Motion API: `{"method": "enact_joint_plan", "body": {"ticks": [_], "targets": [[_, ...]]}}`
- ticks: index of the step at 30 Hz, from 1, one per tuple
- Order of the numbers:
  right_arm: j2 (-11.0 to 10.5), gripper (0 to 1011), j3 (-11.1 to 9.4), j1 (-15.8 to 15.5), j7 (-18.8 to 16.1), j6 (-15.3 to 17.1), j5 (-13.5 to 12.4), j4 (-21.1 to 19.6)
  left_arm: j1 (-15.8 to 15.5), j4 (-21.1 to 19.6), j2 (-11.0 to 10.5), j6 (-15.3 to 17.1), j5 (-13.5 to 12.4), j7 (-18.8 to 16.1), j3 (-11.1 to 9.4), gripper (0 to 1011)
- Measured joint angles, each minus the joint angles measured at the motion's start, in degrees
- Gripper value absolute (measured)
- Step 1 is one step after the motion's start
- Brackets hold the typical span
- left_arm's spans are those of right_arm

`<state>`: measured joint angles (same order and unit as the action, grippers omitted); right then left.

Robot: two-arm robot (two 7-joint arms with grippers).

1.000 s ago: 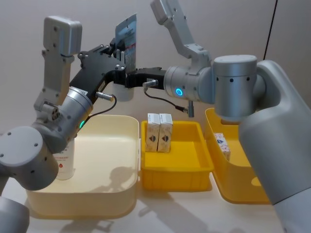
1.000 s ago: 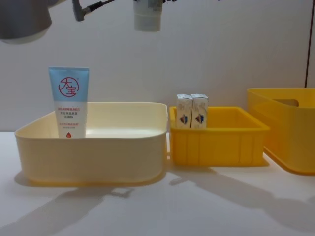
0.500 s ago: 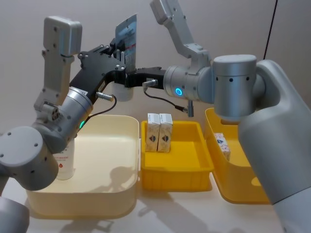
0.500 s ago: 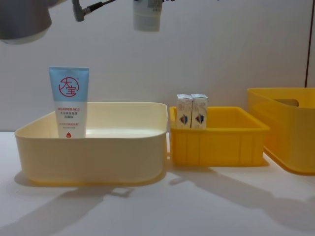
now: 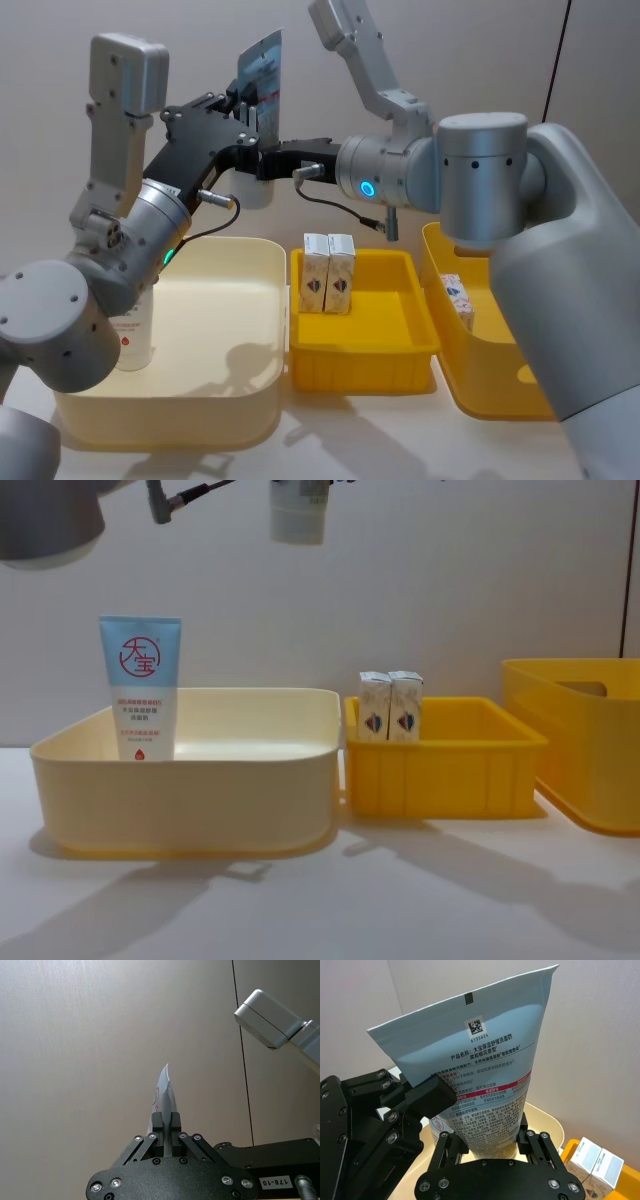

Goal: Bimanual collaborative sorting of washing and personal care products

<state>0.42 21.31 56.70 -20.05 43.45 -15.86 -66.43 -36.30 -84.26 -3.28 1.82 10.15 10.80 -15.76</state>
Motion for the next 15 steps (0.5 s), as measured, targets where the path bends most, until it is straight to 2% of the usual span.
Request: {"method": "enact_joint_plan", "body": {"ticks": [3, 8, 15], "targets": [[0.0, 507, 0.0, 0.0, 0.0, 0.0, 0.0, 0.0, 0.0, 0.0, 0.0, 0.0, 0.0, 0.0, 0.0, 81], [0.0, 507, 0.0, 0.0, 0.01, 0.0, 0.0, 0.0, 0.0, 0.0, 0.0, 0.0, 0.01, 0.01, -0.01, 174], [-0.04, 506, 0.02, 0.0, 0.02, 0.01, 0.0, 0.01, 0.0, 0.0, 0.0, -0.01, 0.01, 0.01, 0.0, 386]]}}
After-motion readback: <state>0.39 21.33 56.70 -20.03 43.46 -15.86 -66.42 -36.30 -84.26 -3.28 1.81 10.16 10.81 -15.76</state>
